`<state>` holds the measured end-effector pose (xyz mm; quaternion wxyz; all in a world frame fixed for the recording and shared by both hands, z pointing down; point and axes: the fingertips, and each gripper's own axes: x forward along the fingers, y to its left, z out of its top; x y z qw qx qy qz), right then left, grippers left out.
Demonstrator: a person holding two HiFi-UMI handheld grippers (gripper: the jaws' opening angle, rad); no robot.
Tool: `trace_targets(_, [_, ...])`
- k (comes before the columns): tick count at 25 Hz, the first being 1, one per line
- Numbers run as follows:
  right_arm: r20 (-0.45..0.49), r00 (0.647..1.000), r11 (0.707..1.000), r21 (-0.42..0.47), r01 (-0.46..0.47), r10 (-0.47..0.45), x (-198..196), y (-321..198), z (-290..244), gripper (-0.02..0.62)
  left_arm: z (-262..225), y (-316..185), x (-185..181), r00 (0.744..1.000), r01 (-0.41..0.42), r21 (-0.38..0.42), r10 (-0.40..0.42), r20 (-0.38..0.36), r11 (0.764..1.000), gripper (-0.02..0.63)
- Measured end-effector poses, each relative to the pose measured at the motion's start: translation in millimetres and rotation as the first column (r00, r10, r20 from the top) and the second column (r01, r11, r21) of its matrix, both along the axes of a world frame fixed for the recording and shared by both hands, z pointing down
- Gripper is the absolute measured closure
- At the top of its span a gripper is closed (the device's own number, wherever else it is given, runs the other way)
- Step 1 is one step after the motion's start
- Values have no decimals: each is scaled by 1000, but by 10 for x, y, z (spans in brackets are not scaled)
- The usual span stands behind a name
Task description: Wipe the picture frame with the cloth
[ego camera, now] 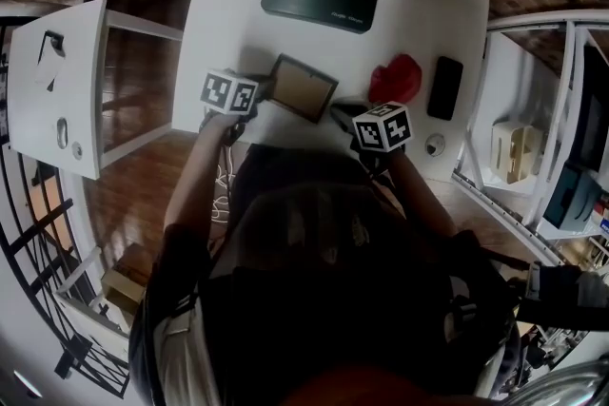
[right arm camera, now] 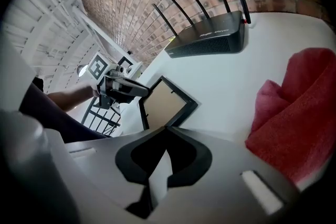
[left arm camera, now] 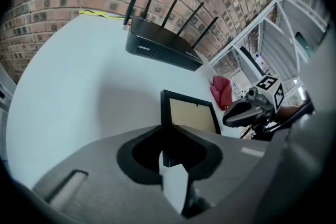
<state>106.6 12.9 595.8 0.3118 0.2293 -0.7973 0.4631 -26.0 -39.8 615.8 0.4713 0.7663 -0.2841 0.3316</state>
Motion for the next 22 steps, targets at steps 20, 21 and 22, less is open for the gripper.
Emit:
trace_targets(20, [235,957,983,-111,-145,168,107,58,-249,592,-10,77,111,956,164,-122,-188,-224,979,550])
trace_targets(21, [259,950,982,-124,-145,174,99,70,-277,544,-11,84,130,953,168,-127,-194,-233,978,550])
trace_targets(22, [284,942,980,-139,-145,180,85,79,-305,508,-11,90,147,950,172,-130,-200,-239,976,549])
